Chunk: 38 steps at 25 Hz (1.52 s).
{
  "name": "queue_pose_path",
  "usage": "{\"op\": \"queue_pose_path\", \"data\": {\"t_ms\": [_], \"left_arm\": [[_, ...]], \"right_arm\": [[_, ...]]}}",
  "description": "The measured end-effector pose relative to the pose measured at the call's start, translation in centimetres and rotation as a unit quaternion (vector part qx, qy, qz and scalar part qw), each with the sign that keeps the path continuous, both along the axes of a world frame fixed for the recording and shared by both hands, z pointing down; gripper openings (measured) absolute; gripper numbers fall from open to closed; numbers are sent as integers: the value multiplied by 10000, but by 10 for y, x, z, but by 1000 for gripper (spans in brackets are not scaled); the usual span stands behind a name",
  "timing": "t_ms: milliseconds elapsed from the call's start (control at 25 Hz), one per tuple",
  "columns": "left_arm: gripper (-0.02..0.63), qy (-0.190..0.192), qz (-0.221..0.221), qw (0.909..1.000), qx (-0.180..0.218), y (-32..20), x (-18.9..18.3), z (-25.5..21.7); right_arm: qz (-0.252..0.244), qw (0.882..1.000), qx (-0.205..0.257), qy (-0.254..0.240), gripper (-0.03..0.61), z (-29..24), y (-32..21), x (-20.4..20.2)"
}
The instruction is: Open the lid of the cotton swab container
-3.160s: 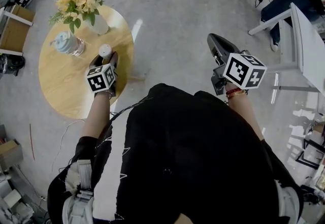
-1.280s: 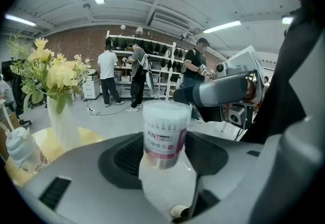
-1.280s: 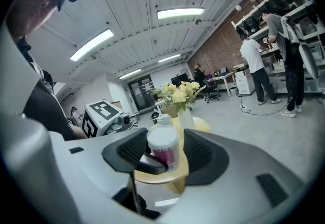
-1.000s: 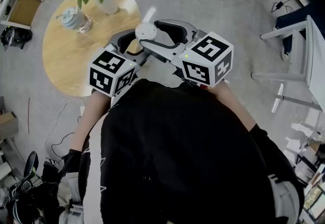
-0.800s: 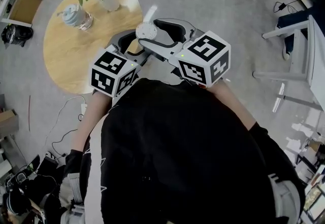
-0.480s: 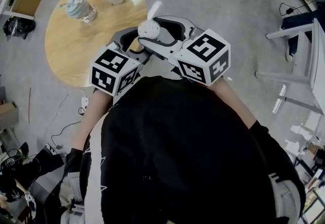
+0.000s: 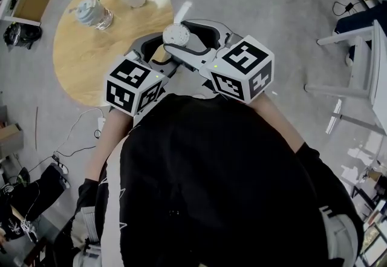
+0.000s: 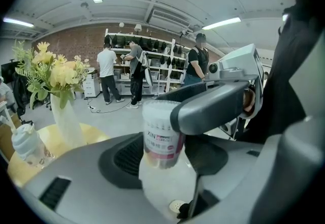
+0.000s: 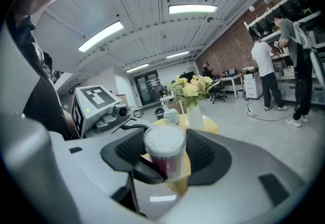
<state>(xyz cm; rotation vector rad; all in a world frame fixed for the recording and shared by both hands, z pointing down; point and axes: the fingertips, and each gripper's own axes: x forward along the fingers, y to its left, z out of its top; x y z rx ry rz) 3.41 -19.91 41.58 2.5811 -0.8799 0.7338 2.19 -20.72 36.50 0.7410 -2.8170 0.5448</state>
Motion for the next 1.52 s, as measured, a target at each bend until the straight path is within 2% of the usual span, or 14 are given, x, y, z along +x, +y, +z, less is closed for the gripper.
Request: {"op": "queue_pose_path", "data": {"t_ms": [320, 520, 640, 800, 1080, 1400, 1520], "left_arm": [[264, 71, -2, 10000, 63, -2, -1, -4], [260, -95, 2, 9999, 86, -3, -2, 1], [259, 125, -59, 9999, -20, -2, -1, 0], [259, 9, -19, 10000, 64, -1, -3, 0], [258, 63, -24, 9996, 263, -1, -7, -6], [256, 225, 14, 9992, 334, 0, -11, -9], [255, 282, 28, 9988, 410, 0, -12, -11]], "right_arm": [[102, 9990, -362, -224, 256, -3, -4, 1], [92, 9965, -619, -551, 250, -8, -4, -1], [48, 9975, -566, -409, 252, -6, -5, 0], [52, 9944, -836, -642, 253, -5, -5, 1], [35, 9767, -1556, -1474, 255, -9, -10, 4], [52, 9600, -2072, -1883, 261, -11, -13, 6], [-31, 9467, -2312, -2243, 265, -15, -13, 5]]}}
